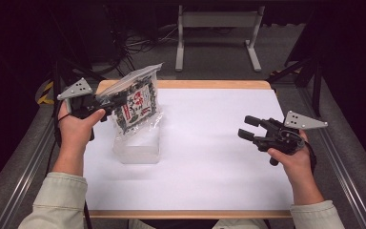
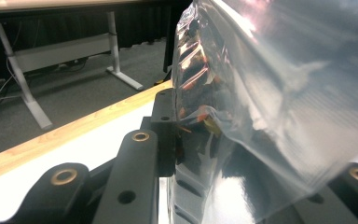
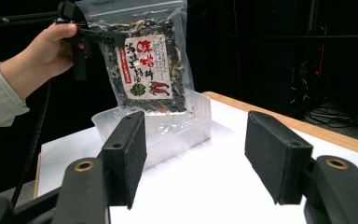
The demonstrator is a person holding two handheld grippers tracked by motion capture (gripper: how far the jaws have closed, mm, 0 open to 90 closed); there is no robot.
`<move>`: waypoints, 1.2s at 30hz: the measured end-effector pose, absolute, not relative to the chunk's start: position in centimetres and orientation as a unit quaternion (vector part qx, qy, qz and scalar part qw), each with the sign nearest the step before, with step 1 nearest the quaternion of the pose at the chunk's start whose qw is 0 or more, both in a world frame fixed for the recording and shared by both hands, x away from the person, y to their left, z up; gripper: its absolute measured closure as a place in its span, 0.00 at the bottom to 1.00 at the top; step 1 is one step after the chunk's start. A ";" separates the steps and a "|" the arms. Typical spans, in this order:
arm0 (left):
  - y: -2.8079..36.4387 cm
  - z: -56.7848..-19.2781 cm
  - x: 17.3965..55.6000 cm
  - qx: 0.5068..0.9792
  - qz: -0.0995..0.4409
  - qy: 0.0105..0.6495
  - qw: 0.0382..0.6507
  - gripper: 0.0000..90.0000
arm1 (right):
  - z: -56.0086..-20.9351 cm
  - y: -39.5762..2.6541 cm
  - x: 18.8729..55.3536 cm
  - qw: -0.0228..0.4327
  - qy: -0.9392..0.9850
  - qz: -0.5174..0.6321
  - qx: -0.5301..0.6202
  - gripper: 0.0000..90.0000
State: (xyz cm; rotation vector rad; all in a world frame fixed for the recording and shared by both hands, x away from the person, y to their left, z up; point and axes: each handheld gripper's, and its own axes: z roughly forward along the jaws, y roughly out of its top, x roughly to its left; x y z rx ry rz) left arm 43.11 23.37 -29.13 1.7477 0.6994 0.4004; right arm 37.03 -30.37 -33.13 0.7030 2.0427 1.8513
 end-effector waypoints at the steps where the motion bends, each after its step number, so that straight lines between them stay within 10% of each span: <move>1: 23.4 -29.2 43.1 0.745 0.170 0.299 0.571 0.81 | -33.1 -30.4 37.0 0.148 0.710 0.643 0.244 0.44; 36: 21.6 -31.5 44.3 0.778 0.161 0.310 0.522 0.81 | -33.4 -30.3 37.1 0.145 0.711 0.642 0.248 0.43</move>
